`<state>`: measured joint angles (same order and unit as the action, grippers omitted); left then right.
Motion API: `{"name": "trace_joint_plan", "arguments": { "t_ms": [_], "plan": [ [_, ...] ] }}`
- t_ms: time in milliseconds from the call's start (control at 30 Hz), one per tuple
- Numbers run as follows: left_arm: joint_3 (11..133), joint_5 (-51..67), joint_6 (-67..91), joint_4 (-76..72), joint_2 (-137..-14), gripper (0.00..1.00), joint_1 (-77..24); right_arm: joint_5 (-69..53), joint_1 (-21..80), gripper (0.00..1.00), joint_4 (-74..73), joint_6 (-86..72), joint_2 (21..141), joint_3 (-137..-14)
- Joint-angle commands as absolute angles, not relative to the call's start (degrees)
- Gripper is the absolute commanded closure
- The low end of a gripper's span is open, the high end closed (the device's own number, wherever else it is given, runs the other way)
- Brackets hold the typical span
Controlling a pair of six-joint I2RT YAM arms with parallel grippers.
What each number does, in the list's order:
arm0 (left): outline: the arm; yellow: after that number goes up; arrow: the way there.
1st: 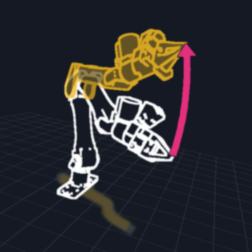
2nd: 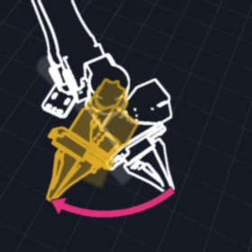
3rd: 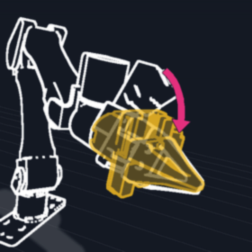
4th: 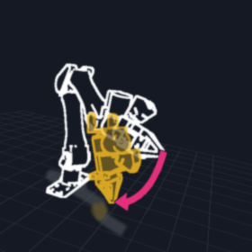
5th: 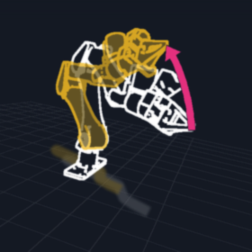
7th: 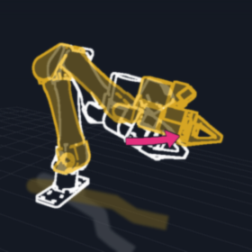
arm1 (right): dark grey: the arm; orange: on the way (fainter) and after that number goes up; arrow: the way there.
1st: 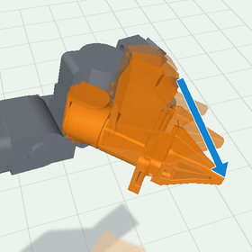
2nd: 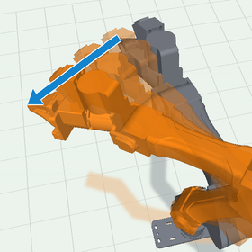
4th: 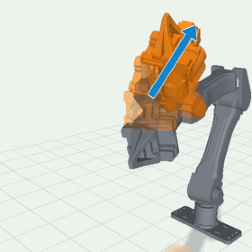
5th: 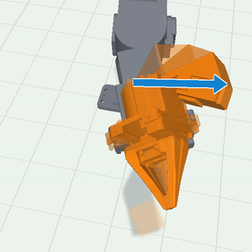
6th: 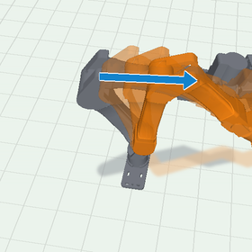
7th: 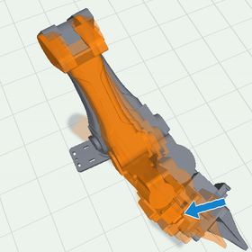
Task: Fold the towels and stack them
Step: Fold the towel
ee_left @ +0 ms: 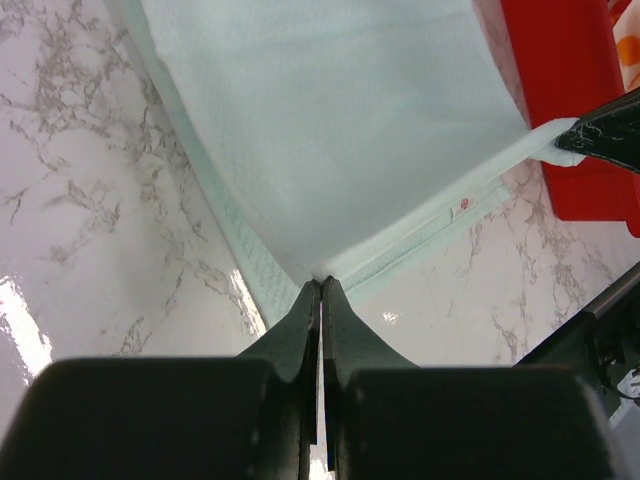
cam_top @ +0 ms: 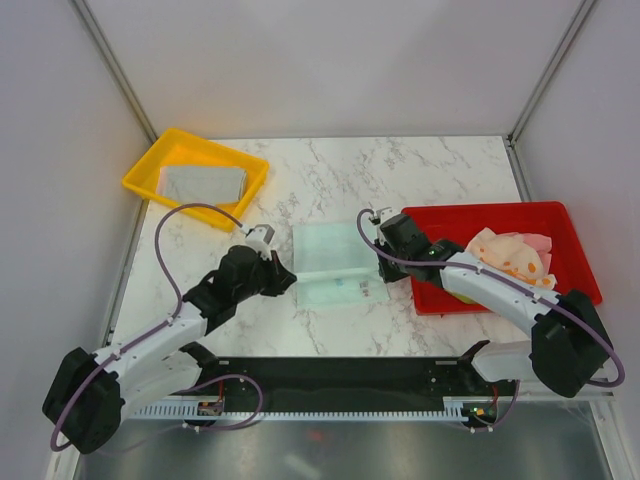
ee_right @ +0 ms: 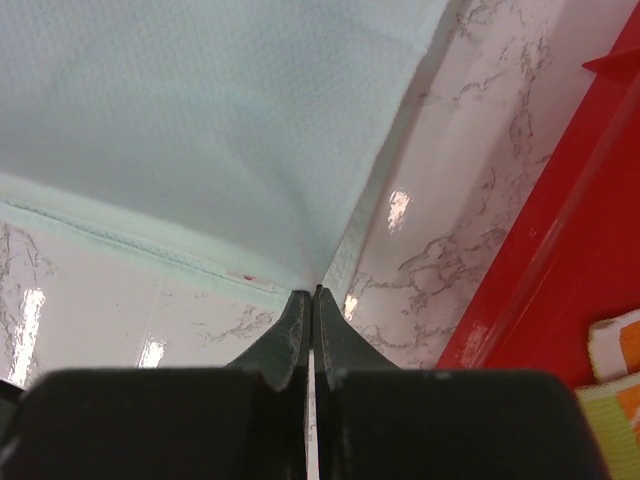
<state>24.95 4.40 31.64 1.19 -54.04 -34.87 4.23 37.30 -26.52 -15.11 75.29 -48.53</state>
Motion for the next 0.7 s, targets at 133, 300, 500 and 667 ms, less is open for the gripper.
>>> {"name": "trace_joint_plan", "arguments": {
  "t_ms": [133, 300, 500, 667],
  "plan": [
    [21.18, 1.49, 34.36, 0.62, -53.87, 0.98, -35.42, 7.12, 38.41, 0.96, -26.63, -18.37, 75.14, -45.44],
    [20.39, 3.51, 34.1, 0.18, -55.9, 0.98, -35.6, 7.21, 39.02, 0.93, -26.28, -19.51, 75.85, -43.24],
    [20.56, 4.83, 34.37, 2.28, -53.88, 0.81, -35.6, 7.82, 39.11, 0.82, -29.35, -21.35, 74.89, -43.68],
    [23.64, 2.11, 34.37, 9.58, -51.5, 0.62, -35.6, 8.0, 39.11, 0.69, -33.05, -23.55, 71.81, -45.97]
  ]
}}
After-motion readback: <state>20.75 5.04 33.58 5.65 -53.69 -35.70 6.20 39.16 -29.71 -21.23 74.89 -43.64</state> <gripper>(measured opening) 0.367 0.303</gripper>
